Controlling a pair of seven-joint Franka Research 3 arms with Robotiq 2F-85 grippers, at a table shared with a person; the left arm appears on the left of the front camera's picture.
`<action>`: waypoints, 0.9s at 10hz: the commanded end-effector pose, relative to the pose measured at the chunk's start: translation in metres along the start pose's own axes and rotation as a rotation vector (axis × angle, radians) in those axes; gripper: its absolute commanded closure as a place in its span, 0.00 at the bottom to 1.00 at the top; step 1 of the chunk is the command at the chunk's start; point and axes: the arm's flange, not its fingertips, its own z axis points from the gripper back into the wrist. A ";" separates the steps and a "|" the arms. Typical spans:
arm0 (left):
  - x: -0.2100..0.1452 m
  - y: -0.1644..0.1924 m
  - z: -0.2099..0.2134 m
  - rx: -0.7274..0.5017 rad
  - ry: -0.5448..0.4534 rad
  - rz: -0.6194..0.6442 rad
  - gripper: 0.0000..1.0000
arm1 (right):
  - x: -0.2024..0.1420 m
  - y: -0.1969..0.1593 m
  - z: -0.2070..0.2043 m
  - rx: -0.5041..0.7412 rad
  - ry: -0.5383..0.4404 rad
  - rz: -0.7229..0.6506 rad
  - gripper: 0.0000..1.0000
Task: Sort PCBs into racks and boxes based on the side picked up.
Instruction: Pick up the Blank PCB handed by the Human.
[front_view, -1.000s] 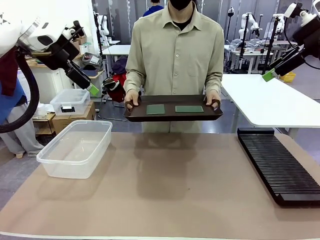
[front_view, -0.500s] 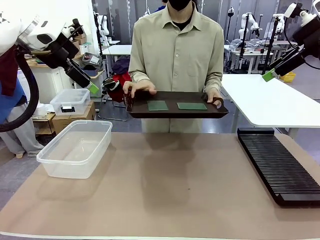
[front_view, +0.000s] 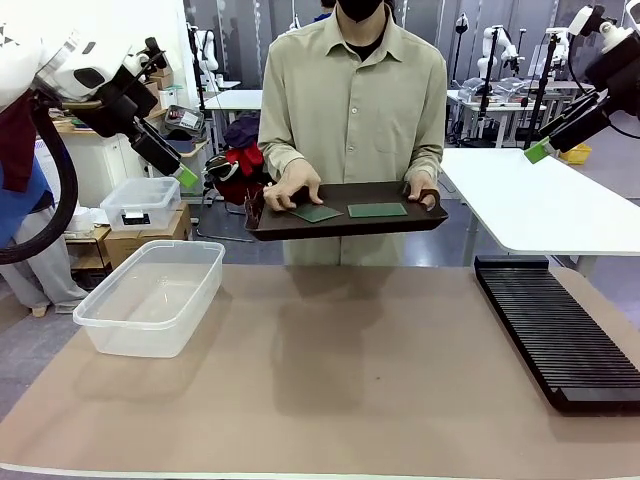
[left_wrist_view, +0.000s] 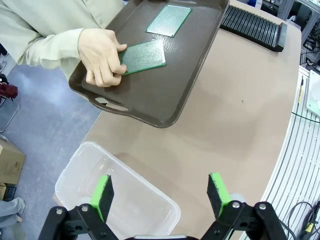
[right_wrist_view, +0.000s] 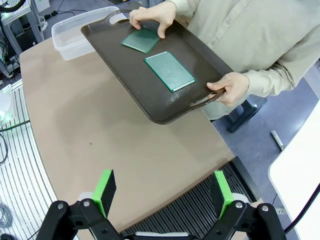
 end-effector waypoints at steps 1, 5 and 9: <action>-0.002 0.000 0.000 0.011 -0.006 0.002 0.00 | -0.003 0.000 -0.002 0.011 0.002 0.014 0.00; -0.002 0.000 0.000 0.011 -0.006 0.002 0.00 | -0.003 0.000 -0.002 0.011 0.002 0.014 0.00; -0.002 0.000 0.000 0.011 -0.006 0.002 0.00 | -0.003 0.000 -0.002 0.011 0.002 0.014 0.00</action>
